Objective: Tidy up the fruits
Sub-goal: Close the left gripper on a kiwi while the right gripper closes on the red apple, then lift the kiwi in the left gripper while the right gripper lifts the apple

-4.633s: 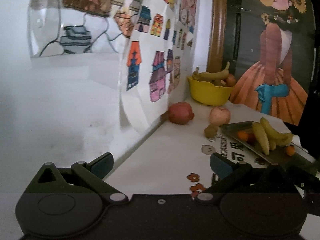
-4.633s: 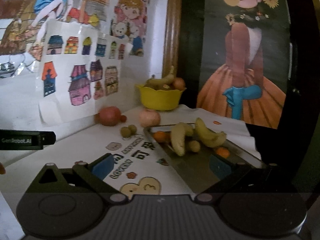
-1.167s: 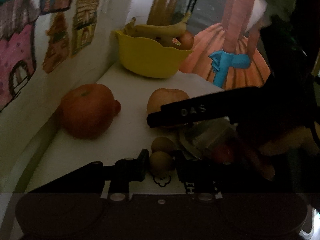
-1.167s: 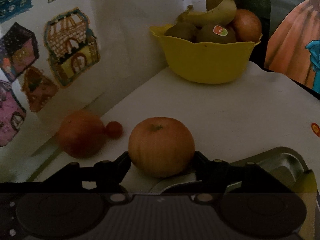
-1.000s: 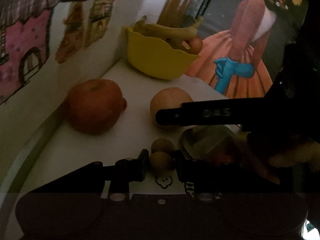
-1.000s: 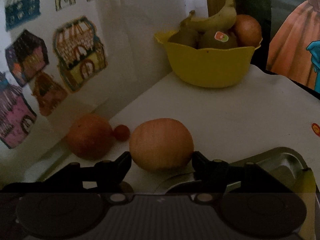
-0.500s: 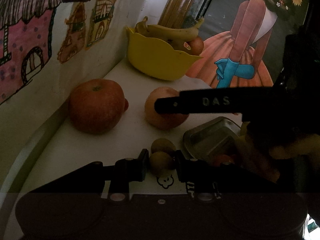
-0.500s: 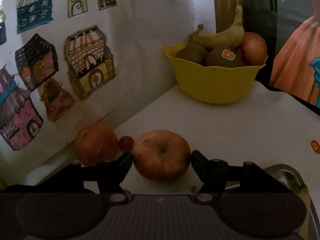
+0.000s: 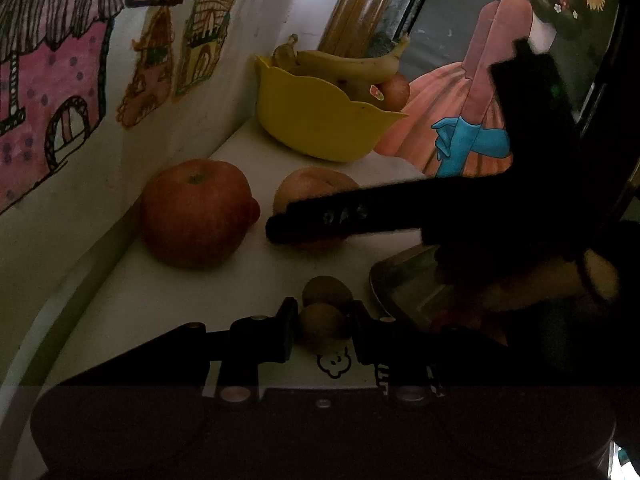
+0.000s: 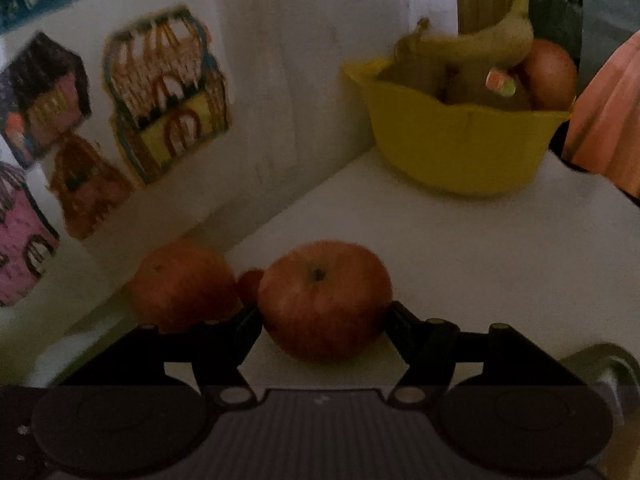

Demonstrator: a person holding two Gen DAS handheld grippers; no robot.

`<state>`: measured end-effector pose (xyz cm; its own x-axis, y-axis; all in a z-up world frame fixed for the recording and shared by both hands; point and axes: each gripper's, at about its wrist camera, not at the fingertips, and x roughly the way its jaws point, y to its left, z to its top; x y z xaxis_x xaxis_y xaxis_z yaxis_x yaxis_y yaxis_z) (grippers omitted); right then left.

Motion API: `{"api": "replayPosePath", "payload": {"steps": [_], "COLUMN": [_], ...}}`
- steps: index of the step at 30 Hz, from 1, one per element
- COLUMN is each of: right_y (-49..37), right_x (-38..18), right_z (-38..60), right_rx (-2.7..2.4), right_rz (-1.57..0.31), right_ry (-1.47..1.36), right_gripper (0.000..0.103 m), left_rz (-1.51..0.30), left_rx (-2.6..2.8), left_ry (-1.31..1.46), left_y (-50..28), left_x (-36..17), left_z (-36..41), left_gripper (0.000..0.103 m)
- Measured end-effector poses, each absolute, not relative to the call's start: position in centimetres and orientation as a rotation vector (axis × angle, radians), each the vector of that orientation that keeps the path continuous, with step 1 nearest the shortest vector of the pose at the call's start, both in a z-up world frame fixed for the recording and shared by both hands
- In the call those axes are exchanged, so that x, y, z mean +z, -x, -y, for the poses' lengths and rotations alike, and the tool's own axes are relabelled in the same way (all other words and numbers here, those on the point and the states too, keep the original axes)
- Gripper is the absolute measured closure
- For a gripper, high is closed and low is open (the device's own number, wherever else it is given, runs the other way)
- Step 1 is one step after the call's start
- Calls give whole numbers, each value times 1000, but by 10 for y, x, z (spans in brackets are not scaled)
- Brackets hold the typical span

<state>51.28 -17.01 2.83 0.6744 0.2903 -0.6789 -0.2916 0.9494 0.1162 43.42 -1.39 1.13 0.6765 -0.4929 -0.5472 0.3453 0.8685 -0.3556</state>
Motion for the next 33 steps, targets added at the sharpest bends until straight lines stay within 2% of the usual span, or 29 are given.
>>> {"api": "replayPosePath", "payload": {"steps": [11, 16, 19, 22, 30, 33], "right_y": [-499, -482, -472, -471, -503, -515], "right_x": [25, 35, 43, 47, 39, 33], "right_z": [174, 185, 188, 184, 176, 172], "right_rx": [314, 327, 333, 332, 340, 337], "right_rz": [-709, -660, -607, -622, -695, -712], "right_ry": [-32, -64, -45, -18, -37, -39], "right_gripper": [34, 36, 41, 41, 30, 28], "left_rz": [-677, -677, -676, -675, -671, -670], "left_rx": [-472, -467, -465, -463, -441, -436], "left_ry": [251, 259, 261, 265, 271, 257], "left_y": [-433, -432, -431, -431, -429, -429], "left_x": [11, 11, 11, 10, 11, 11], "left_z": [9, 8, 7, 7, 3, 5], "left_gripper": [73, 73, 73, 73, 73, 73]}}
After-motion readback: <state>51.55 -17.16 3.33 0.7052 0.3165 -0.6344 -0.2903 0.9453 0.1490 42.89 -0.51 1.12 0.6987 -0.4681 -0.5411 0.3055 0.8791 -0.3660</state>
